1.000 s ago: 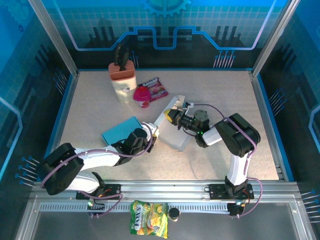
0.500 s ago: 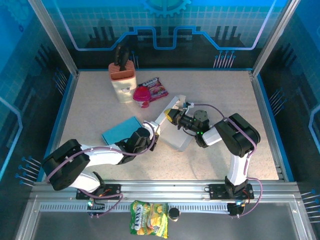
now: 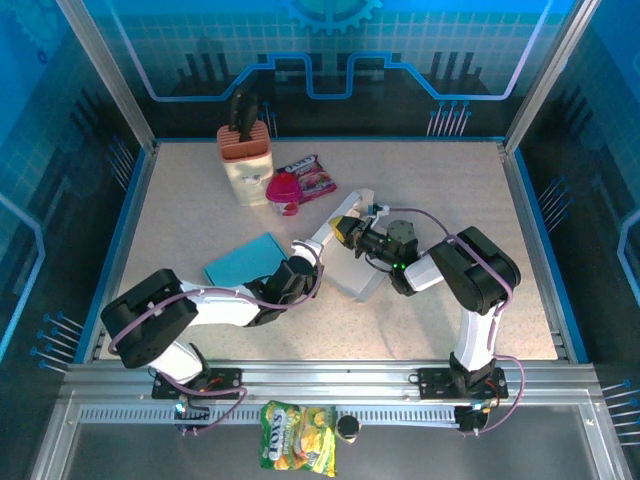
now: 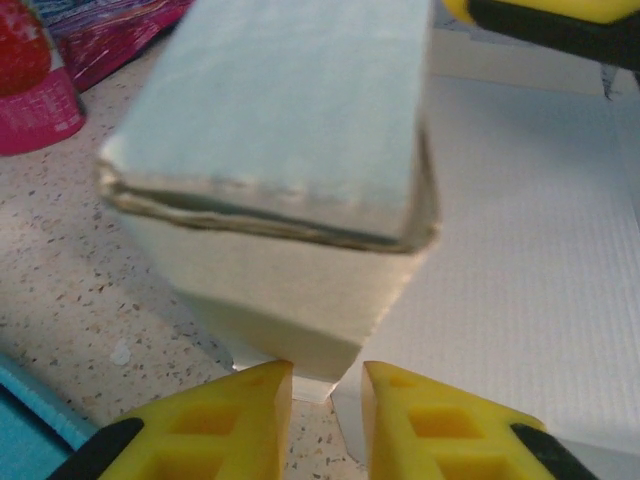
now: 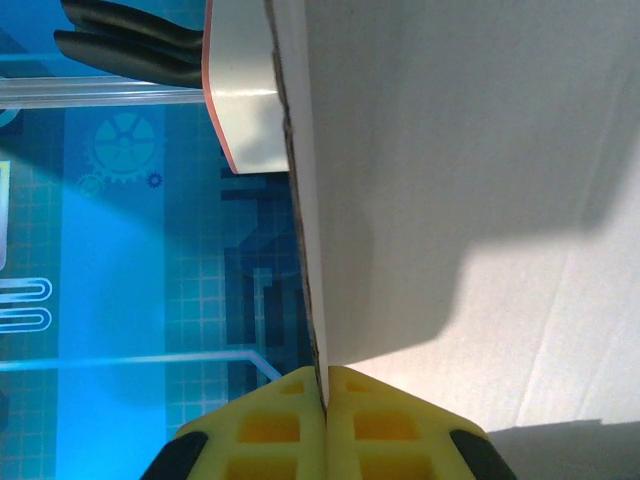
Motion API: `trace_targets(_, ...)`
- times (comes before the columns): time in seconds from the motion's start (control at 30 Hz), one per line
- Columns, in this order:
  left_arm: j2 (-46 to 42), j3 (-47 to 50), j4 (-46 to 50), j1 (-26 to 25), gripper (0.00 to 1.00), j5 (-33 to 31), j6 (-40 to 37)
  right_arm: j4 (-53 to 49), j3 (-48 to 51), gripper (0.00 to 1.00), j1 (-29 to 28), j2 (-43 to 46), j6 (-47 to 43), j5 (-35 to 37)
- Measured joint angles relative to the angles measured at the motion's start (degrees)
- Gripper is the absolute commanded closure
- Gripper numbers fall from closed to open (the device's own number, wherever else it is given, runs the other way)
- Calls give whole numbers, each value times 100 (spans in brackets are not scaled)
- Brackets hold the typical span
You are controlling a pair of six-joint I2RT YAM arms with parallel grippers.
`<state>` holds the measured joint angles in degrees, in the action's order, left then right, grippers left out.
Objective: Fold the paper box
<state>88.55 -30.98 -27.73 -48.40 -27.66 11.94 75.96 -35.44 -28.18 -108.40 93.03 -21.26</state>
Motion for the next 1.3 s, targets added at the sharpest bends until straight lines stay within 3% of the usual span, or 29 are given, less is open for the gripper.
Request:
trace_targets(0.43,374,-142,-199,-85,68,-776,341,415,391,100,-129,66,149,546)
trace_targets(0.83,763,-363,-481,-90,77,-1150,295,136,439,100,-188,295,179,931)
trace_targets(0.97,922,-507,-479,-90,86,-1316,313,122,439,100,-236,302,216,1091)
trace_targets(1.3,1268,-833,-448,-114,92,-1720,409,278,581,100,-269,302,387,1401)
